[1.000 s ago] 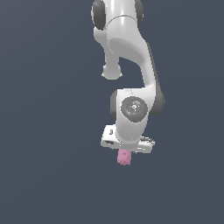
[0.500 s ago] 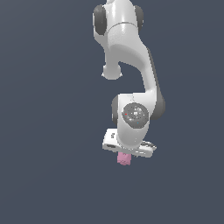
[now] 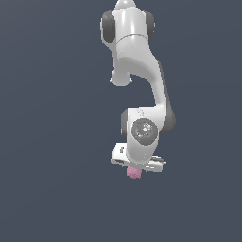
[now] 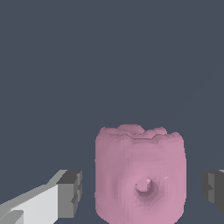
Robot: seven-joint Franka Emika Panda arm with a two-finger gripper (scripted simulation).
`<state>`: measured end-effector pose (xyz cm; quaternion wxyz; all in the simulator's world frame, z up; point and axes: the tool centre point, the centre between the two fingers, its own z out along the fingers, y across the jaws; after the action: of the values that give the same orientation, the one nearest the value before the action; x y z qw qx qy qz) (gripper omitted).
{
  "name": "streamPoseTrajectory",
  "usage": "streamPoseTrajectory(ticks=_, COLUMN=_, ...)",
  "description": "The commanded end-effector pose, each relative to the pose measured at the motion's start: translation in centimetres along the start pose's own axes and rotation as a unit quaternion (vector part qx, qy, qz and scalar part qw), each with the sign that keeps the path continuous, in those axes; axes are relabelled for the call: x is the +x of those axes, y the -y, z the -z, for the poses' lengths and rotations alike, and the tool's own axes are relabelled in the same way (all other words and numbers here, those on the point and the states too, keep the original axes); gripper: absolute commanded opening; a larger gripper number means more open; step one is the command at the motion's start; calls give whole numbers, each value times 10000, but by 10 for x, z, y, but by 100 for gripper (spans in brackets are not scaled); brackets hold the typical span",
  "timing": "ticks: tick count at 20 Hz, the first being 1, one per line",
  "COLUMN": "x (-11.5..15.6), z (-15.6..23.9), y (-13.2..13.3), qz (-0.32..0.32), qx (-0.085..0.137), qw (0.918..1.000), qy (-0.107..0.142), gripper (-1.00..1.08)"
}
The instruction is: Pick up the object and move it to a goal position.
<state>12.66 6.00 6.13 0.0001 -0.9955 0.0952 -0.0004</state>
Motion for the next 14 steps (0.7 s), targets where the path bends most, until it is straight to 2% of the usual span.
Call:
streamPoseTrajectory(ticks=1, x=-1, z=-14, y=0, qz=-1, qx=-1, qw=10000, qy=4, gripper=100)
streamPoseTrajectory(ticks=9, x=1, z=-21, y=0, qz=-5, qx=-1, qw=10000, qy=3, gripper=100)
streamPoseTrajectory(ticks=10, x=1, z=-21, y=0, qz=-5, qx=-1, qw=10000, qy=3, gripper=-100)
streamPoseTrajectory(ticks=14, x=1, z=-21, y=0, qz=-5, qx=-1, qw=10000, qy=3, gripper=-100)
